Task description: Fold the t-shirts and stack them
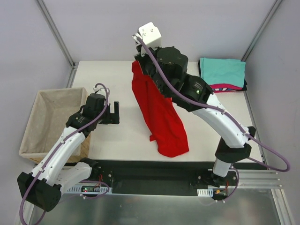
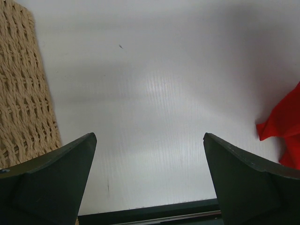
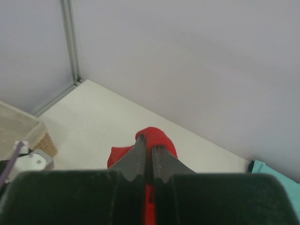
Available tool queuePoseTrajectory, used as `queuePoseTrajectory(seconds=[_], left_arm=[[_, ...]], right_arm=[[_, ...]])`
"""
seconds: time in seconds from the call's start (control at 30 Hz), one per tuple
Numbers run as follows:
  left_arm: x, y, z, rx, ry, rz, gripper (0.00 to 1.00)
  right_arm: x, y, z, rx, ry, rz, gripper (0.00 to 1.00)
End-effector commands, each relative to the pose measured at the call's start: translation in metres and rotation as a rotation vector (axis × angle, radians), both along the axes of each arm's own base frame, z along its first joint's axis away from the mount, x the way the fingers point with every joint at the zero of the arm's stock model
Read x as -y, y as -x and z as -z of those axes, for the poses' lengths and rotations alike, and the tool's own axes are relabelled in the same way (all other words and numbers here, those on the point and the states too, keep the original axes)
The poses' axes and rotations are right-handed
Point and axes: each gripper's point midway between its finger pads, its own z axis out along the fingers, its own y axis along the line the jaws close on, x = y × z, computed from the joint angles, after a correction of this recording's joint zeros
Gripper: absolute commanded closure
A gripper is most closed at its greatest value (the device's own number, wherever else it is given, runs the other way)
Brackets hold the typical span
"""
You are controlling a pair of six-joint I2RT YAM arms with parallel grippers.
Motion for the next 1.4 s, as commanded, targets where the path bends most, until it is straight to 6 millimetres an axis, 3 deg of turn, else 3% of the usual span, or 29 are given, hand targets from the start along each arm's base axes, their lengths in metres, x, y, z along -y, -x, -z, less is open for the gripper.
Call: queuePoseTrajectory(seconds=[0.0, 0.03, 0.1, 0.13, 0.17, 0.23, 0.37, 0.47, 0.57, 0.6, 0.67, 0.7, 0.73, 0.83, 0.93, 1.07, 1.3, 1.37], left_arm=[[-0.004, 0.0, -0.006, 0.033, 0.002, -0.024, 0.01], [-0.004, 0.001, -0.006, 0.032, 0.0, -0.023, 0.01], [-0.004, 0.0, -0.006, 0.033, 0.002, -0.024, 0.01], [-0.004, 0.0, -0.007, 0.036, 0.002, -0.023, 0.01], [-0.004, 0.0, -0.006, 0.032, 0.0, -0.022, 0.01], [-0.003, 0.0, -0.006, 0.03, 0.001, -0.021, 0.01], [-0.003, 0.0, -0.006, 0.029, 0.004, -0.02, 0.01], [-0.003, 0.001, -0.006, 0.03, 0.005, -0.019, 0.01], [-0.003, 0.001, -0.007, 0.034, 0.007, -0.021, 0.01], [-0.003, 0.001, -0.006, 0.033, 0.007, -0.021, 0.01], [-0.002, 0.001, -0.006, 0.031, 0.011, -0.017, 0.01], [-0.001, 0.001, -0.005, 0.028, 0.011, -0.015, 0.01], [-0.001, 0.001, -0.005, 0.027, 0.012, -0.014, 0.01], [0.001, 0.001, -0.004, 0.019, 0.016, -0.007, 0.01], [0.003, 0.001, -0.003, 0.012, 0.022, 0.0, 0.01], [0.011, 0.004, 0.001, -0.016, 0.048, 0.036, 0.01], [0.041, 0.009, 0.017, -0.146, 0.132, 0.152, 0.01], [0.05, 0.009, 0.02, -0.186, 0.166, 0.162, 0.01]], right_arm=[[0.026, 0.043, -0.105, 0.205, -0.199, -0.034, 0.99], [0.032, 0.046, -0.119, 0.246, -0.225, -0.021, 0.99], [0.042, 0.05, -0.128, 0.256, -0.256, -0.009, 0.99], [0.057, 0.055, -0.139, 0.274, -0.295, 0.001, 1.0], [0.055, 0.052, -0.13, 0.267, -0.268, 0.019, 1.0], [0.066, 0.052, -0.134, 0.283, -0.286, 0.049, 1.0], [0.098, 0.037, -0.123, 0.277, -0.241, 0.218, 1.0], [0.115, 0.019, -0.088, 0.221, -0.164, 0.345, 1.0], [0.138, 0.009, -0.032, 0.146, -0.12, 0.433, 0.99], [0.155, 0.003, 0.002, 0.105, -0.102, 0.484, 0.99], [0.173, 0.0, 0.042, 0.034, -0.094, 0.54, 0.99], [0.196, -0.001, 0.076, -0.035, -0.014, 0.576, 1.0], [0.187, -0.004, 0.118, -0.134, -0.091, 0.553, 0.99], [0.198, -0.001, 0.211, -0.28, 0.025, 0.615, 1.0], [0.199, 0.007, 0.258, -0.382, 0.086, 0.635, 0.99], [0.201, 0.012, 0.279, -0.419, 0.129, 0.635, 0.99], [0.196, 0.01, 0.281, -0.434, 0.146, 0.632, 0.99], [0.196, 0.01, 0.282, -0.436, 0.153, 0.633, 0.72]])
